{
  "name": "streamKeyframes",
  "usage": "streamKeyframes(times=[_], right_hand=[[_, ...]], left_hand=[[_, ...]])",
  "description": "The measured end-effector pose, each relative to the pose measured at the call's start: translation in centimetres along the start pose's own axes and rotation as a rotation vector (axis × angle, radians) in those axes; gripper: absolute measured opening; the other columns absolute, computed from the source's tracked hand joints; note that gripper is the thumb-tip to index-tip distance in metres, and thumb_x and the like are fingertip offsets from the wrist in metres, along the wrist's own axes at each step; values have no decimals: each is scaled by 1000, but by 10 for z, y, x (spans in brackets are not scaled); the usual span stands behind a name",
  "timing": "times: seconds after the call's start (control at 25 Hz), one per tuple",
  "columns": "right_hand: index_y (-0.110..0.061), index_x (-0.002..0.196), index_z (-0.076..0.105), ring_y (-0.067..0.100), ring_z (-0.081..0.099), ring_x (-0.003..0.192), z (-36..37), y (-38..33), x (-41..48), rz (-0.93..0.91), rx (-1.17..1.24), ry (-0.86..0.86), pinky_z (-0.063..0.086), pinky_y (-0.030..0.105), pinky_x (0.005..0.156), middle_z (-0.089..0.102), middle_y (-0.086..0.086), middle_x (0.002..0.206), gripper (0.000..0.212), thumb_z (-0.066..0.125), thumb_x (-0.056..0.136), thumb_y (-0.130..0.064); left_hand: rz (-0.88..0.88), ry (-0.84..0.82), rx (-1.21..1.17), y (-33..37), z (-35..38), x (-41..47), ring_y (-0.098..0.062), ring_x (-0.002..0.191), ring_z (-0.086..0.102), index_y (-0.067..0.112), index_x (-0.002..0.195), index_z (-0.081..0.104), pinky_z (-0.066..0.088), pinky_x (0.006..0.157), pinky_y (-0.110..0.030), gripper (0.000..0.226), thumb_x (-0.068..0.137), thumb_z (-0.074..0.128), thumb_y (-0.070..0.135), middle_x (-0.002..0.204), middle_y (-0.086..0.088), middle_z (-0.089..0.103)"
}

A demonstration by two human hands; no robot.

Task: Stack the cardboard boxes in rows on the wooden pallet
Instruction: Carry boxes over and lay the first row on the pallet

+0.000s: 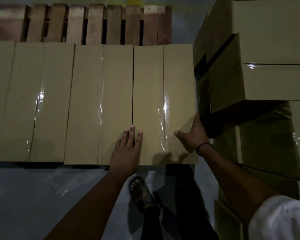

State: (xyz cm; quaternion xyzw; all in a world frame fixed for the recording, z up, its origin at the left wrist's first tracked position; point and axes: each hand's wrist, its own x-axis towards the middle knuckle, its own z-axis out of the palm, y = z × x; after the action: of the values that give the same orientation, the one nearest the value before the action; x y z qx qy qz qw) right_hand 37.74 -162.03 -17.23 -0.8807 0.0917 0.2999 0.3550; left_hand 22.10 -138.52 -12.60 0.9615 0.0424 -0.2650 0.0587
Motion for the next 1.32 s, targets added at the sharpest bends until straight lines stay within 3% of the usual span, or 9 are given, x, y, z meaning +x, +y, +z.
streamKeyframes(times=[0.2, 0.32, 0.4, 0.56, 0.76, 1.04, 1.32], right_hand=[[-22, 160, -2, 30, 27, 148, -4, -10, -6, 30, -60, -29, 30, 45, 120, 19, 7, 165, 121, 84, 77, -38], [-19, 160, -6, 32, 8, 153, -6, -35, -37, -20, -287, -8, 19, 46, 123, -3, 5, 168, 112, 74, 86, -42], [-20, 160, -3, 33, 3, 153, -10, -56, -63, -44, -399, -45, 17, 47, 123, -6, 8, 168, 106, 70, 88, -44], [-21, 160, 3, 33, 3, 154, -19, -102, -130, -154, -479, -205, 16, 48, 123, -3, 7, 168, 99, 66, 90, -49], [-21, 160, 7, 34, 5, 153, -46, -143, -212, -446, -645, -341, 17, 50, 122, 1, 10, 168, 91, 61, 92, -49], [-22, 160, 12, 30, 4, 154, -95, -200, -261, -668, -686, -320, 14, 45, 124, 6, 7, 168, 83, 57, 96, -48], [-20, 155, 30, 29, 22, 149, -101, -250, -273, -896, -663, -366, 28, 44, 118, 26, 9, 161, 76, 63, 92, -46]], left_hand=[[-6, -112, -82, -1, -9, 2, -35, 153, -11, 24, 159, -16, 15, 122, -48, 131, 75, 79, 55, 164, -10, -27], [-14, -132, -139, -1, -25, -14, -34, 154, -6, 24, 160, -9, 14, 122, -49, 125, 76, 75, 61, 167, -8, -17], [-35, -133, -170, 1, -42, -37, -34, 154, -2, 25, 161, -5, 14, 122, -48, 119, 78, 74, 61, 168, -7, -12], [-141, -125, -257, 8, -80, -92, -34, 154, 2, 27, 161, -2, 15, 121, -48, 108, 85, 69, 57, 169, -5, -10], [-212, -122, -278, 13, -127, -166, -35, 151, 11, 25, 162, 3, 21, 121, -50, 97, 91, 62, 56, 169, -7, 4], [-341, 106, -428, 15, -205, -219, -35, 146, 23, 23, 161, 12, 28, 117, -45, 91, 91, 62, 54, 164, -7, 24], [-601, 372, -629, 5, -241, -273, -33, 140, 34, 23, 160, 21, 34, 110, -40, 86, 91, 65, 50, 157, -7, 39]])
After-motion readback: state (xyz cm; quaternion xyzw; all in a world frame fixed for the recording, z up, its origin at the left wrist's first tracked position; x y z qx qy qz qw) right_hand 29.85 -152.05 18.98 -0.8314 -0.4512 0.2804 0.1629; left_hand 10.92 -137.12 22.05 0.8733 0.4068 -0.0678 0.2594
